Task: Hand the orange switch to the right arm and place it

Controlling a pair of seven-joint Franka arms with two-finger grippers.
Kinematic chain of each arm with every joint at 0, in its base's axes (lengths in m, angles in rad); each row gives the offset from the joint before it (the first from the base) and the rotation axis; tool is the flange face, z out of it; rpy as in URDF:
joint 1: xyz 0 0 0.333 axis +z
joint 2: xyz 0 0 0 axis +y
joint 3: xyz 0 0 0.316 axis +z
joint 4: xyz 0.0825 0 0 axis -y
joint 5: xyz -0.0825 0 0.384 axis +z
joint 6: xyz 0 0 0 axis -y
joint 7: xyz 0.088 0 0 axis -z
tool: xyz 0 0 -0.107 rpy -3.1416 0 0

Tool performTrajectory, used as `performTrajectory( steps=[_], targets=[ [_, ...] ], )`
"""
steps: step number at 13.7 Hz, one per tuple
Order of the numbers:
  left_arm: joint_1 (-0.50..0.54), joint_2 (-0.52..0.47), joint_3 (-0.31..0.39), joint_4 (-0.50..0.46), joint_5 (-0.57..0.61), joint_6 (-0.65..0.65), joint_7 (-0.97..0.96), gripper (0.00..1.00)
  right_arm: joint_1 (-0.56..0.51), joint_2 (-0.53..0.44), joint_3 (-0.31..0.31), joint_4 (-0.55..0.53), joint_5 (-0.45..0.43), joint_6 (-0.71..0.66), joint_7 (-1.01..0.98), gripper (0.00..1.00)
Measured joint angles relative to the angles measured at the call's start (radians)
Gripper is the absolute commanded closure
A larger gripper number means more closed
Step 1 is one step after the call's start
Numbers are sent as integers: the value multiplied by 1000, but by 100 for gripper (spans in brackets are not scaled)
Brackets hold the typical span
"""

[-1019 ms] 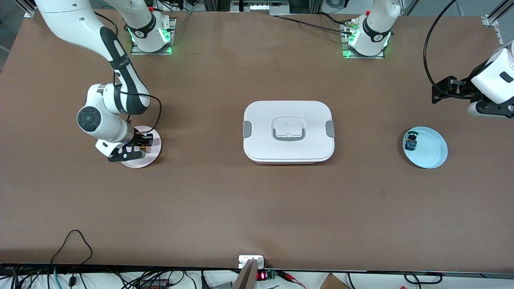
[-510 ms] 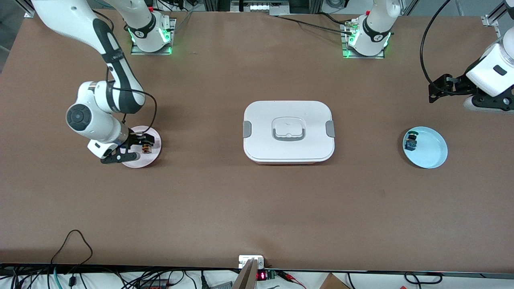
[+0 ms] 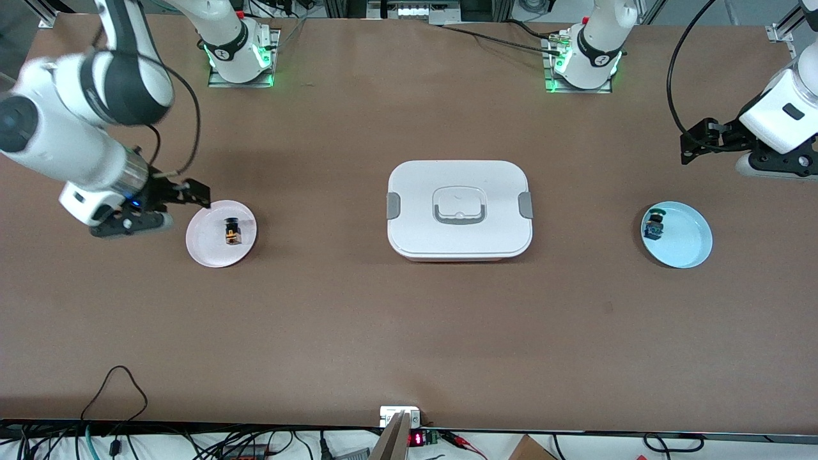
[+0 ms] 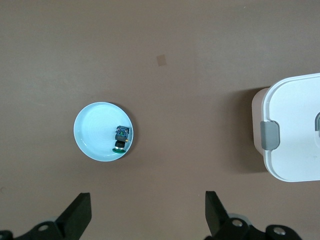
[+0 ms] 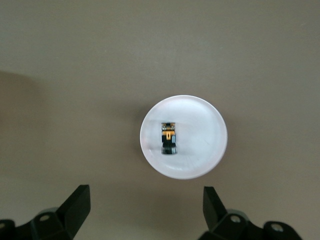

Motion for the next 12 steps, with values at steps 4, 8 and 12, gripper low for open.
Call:
performTrajectory(
  steps=[4,8,12],
  targets=[
    [0,0,5,4,0,-7,0,0,-3,-114,-6,116,-27,-201,1,0],
    [0,0,5,9,0,-11,0,0,-4,-118,-8,210,-49,-300,6,0],
    [0,0,6,10,0,-13,-1,0,-22,-106,-19,217,-50,-304,10,0]
  ],
)
